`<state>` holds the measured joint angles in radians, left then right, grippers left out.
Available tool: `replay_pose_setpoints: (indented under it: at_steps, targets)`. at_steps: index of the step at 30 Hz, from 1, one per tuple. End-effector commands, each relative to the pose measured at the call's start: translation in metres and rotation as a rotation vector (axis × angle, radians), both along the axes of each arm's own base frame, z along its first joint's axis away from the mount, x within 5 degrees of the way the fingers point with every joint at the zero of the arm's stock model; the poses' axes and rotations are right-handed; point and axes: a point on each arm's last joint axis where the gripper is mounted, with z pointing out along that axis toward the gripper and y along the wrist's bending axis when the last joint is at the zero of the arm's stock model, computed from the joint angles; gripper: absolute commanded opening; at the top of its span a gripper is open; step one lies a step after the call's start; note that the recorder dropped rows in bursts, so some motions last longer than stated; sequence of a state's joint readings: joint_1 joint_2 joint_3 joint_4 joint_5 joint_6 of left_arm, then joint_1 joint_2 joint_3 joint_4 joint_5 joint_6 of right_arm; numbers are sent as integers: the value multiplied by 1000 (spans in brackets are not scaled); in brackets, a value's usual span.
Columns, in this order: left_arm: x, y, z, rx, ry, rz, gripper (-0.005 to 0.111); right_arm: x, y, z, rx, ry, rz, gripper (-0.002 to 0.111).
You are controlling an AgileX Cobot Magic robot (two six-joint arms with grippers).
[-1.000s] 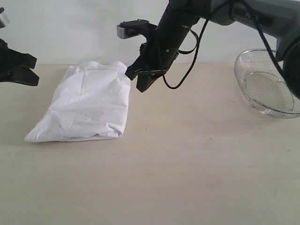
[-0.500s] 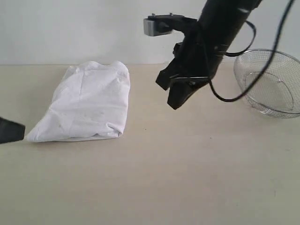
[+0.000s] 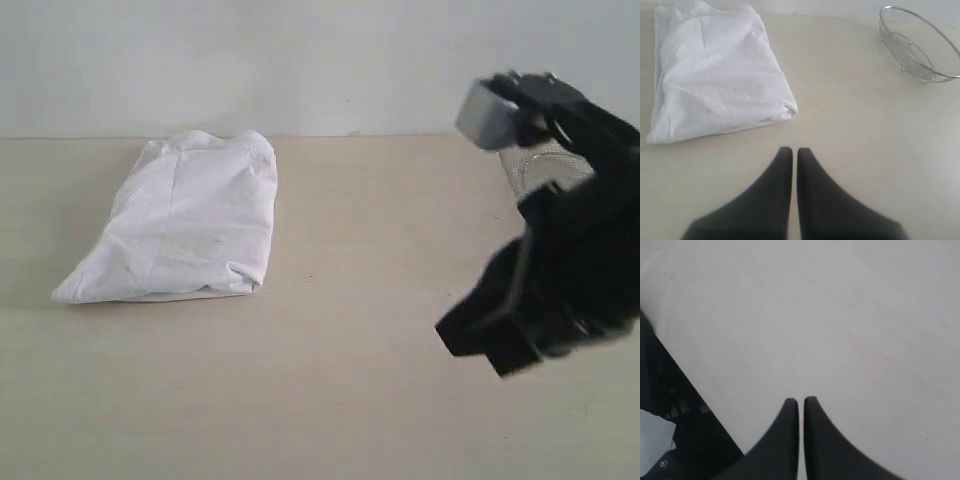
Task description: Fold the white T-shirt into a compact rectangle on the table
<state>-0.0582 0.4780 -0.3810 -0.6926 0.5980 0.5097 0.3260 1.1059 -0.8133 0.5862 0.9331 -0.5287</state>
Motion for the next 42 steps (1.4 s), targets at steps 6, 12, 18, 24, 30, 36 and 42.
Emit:
replay_pose_setpoints:
  at_steps: [6, 12, 18, 24, 30, 36, 42]
  targets:
    - [-7, 0, 5, -17, -56, 4, 4, -47, -21, -19, 32, -132, -68, 0]
    - [-7, 0, 5, -17, -56, 4, 4, -52, -23, -12, 49, -180, -75, 0]
    - [-7, 0, 5, -17, -56, 4, 4, -52, -23, -12, 49, -181, -75, 0]
    - [-7, 0, 5, -17, -56, 4, 4, -53, -25, -7, 65, -239, -100, 0]
    - [-7, 0, 5, -17, -56, 4, 4, -82, -38, 22, 139, -497, -129, 0]
    - [-7, 0, 5, -17, -56, 4, 4, -126, -67, 54, 226, -948, -312, 0]
    - [-7, 0, 5, -17, -56, 4, 4, -136, -85, 6, 200, -1110, -555, 0]
